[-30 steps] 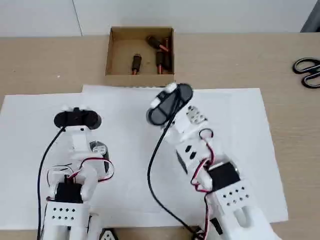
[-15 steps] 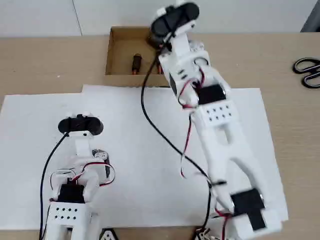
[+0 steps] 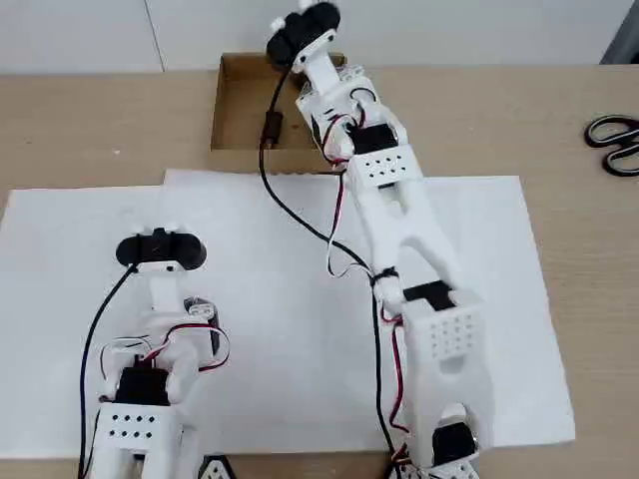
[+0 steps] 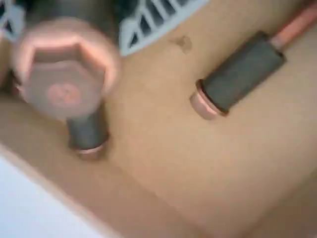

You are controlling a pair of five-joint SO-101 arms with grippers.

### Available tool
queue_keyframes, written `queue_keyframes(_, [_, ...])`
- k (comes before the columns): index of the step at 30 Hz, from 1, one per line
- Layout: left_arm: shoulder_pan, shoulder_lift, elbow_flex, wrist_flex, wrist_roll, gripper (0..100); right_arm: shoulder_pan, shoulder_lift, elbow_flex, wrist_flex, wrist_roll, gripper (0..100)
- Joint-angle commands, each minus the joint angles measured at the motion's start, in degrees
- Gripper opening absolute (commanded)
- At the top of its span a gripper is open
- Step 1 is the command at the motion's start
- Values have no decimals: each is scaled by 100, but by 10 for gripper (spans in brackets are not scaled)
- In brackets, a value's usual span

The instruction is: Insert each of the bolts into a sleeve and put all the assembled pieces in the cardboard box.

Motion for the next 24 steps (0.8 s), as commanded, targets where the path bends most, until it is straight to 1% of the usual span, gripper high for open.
queue_keyframes(1, [-35,-62,-22,-123,0,6,-13,347,-1002,-4,431,4])
queue_keyframes(3, [-35,-62,-22,-123,0,6,-31,620,-1292,13,580,4])
queue_keyframes(6, [-35,-62,-22,-123,0,6,-57,857,-1477,66,615,4])
queue_keyframes(9, [-35,-62,-22,-123,0,6,-119,875,-1486,330,615,9])
queue_keyframes(11, [-35,-62,-22,-123,0,6,-136,875,-1486,497,615,57])
queue_keyframes(14, [-35,-62,-22,-123,0,6,-136,866,-1495,664,615,198])
queue_keyframes(16, [-35,-62,-22,-123,0,6,-136,866,-1495,734,615,258])
queue_keyframes(24, [-35,-62,-22,-123,0,6,-136,840,-1495,716,624,205])
